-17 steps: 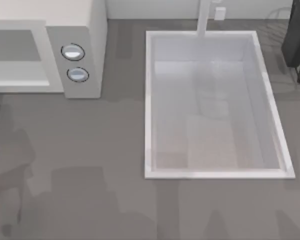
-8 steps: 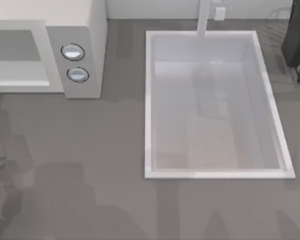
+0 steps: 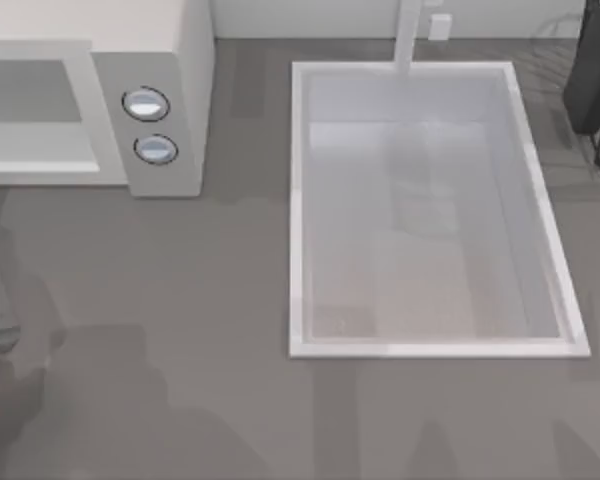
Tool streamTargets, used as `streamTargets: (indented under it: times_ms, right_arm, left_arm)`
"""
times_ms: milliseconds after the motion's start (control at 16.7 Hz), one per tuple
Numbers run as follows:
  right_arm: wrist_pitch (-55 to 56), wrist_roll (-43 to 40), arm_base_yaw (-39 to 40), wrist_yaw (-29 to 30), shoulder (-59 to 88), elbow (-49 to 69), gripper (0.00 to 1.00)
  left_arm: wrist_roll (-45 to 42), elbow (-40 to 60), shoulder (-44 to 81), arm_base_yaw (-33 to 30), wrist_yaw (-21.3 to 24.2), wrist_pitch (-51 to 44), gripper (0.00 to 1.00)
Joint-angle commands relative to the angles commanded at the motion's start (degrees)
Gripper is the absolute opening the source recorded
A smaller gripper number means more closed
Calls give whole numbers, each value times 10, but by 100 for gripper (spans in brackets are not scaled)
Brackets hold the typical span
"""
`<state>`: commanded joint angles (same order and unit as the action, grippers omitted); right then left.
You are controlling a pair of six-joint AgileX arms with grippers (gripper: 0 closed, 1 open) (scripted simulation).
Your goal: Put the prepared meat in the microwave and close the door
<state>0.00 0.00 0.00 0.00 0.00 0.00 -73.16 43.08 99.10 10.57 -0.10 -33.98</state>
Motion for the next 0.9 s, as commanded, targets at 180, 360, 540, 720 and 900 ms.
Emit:
streamTargets:
  times_ms: [180, 360, 540, 720, 900]
  right_arm:
    - [0, 0, 0, 0, 0, 0, 100]
    - [0, 0, 0, 0, 0, 0, 100]
    - [0, 0, 0, 0, 0, 0, 100]
    - [0, 0, 0, 0, 0, 0, 100]
    - [0, 0, 0, 0, 0, 0, 100]
  left_arm:
    - [0, 0, 0, 0, 0, 0, 85]
    - [0, 0, 0, 0, 0, 0, 62]
    - [0, 0, 0, 0, 0, 0, 40]
    - [0, 0, 0, 0, 0, 0, 17]
    - [0, 0, 0, 0, 0, 0, 0]
